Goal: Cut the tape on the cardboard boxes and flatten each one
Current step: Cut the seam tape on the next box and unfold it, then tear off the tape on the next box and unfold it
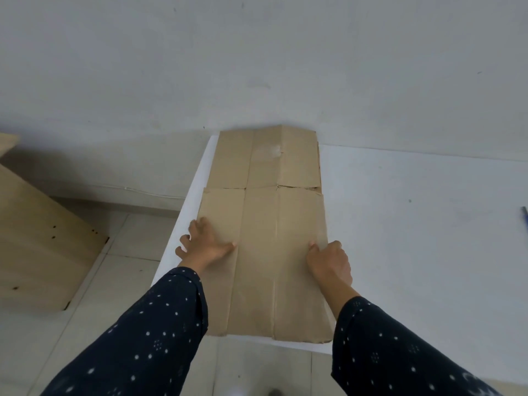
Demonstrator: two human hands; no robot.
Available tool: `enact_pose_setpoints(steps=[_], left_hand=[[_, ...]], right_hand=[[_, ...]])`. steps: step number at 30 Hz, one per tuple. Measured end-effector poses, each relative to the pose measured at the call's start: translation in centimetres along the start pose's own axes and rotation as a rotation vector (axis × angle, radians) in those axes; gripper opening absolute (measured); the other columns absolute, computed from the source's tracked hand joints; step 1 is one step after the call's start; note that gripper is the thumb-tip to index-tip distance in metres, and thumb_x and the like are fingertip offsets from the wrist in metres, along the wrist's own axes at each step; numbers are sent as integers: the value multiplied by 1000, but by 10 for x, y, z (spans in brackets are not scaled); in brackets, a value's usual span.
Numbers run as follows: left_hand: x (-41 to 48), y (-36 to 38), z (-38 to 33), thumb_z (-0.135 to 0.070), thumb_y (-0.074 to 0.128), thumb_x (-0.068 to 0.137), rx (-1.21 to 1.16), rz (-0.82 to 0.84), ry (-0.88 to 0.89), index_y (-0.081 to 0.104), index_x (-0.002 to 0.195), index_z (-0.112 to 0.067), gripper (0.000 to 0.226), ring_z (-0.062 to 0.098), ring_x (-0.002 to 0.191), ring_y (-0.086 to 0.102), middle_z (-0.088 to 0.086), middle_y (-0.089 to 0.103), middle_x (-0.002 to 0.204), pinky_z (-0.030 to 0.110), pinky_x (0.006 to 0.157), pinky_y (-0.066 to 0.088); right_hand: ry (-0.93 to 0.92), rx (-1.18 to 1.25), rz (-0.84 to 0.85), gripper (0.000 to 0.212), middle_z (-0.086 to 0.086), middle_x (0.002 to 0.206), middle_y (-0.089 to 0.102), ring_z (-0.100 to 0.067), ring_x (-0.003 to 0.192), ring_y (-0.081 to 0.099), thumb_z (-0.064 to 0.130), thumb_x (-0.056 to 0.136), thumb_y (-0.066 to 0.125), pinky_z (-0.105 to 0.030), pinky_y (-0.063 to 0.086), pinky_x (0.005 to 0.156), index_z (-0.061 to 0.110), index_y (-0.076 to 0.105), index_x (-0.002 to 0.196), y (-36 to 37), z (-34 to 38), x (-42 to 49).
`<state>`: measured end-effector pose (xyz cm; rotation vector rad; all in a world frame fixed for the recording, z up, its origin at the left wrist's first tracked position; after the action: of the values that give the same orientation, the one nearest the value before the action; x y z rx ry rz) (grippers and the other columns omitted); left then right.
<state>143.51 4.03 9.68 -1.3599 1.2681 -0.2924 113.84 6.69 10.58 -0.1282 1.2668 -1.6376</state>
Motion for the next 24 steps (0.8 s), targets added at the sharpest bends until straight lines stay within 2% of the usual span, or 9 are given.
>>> enact_pose_setpoints(steps=[3,6,9,11,13,18,24], left_hand=[[-3,12,-9,-70,60,84,61,6,35,-3,159,-31,105,41,151,4,9,-16,166,61,119,11],[-6,13,-18,-61,55,92,114,-8,60,1,159,-32,91,43,152,-7,12,-16,166,64,118,3],[-13,10,-35,-42,52,97,153,-57,145,19,156,-30,69,41,151,8,9,4,166,62,118,13],[-22,10,-52,-32,53,97,113,-93,206,36,149,-25,55,36,143,27,8,27,158,56,114,26],[-35,12,-74,-29,51,99,75,-90,286,40,146,-21,49,32,134,40,6,40,150,50,108,38],[-80,20,-144,-27,48,100,230,-143,476,43,141,-19,43,28,123,47,4,48,139,41,96,40],[-152,51,-255,-28,44,99,332,-173,562,37,147,-18,49,28,125,45,4,47,141,41,96,40]], right_hand=[[-5,-13,-27,55,-9,134,45,-30,122,46,47,100,44,-41,41,81,7,36,136,1,1,2],[-44,-113,-2,53,-8,134,42,-30,122,42,44,97,50,-41,40,88,10,34,135,-1,2,6],[-162,-133,104,50,-8,135,43,-30,122,45,41,98,46,-42,43,91,12,35,137,-7,8,10],[-239,-169,146,52,-8,138,43,-30,123,47,41,98,42,-43,45,92,13,35,141,-16,9,10],[-319,-251,177,53,-7,142,42,-29,126,47,42,100,39,-41,44,90,16,32,146,-30,8,9],[-533,-443,197,55,-6,144,43,-26,130,44,46,103,36,-42,43,95,20,27,151,-83,-11,9],[-592,-502,107,57,-5,148,40,-28,133,41,45,103,36,-43,42,99,22,23,153,-192,-78,30]])
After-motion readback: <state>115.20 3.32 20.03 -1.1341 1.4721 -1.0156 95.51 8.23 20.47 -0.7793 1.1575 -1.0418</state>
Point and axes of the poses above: each hand's wrist, its own x-axis towards the middle knuckle, its own y-axis out of the palm, z = x × y, the point moved 5 cm from there along x, towards the middle knuckle
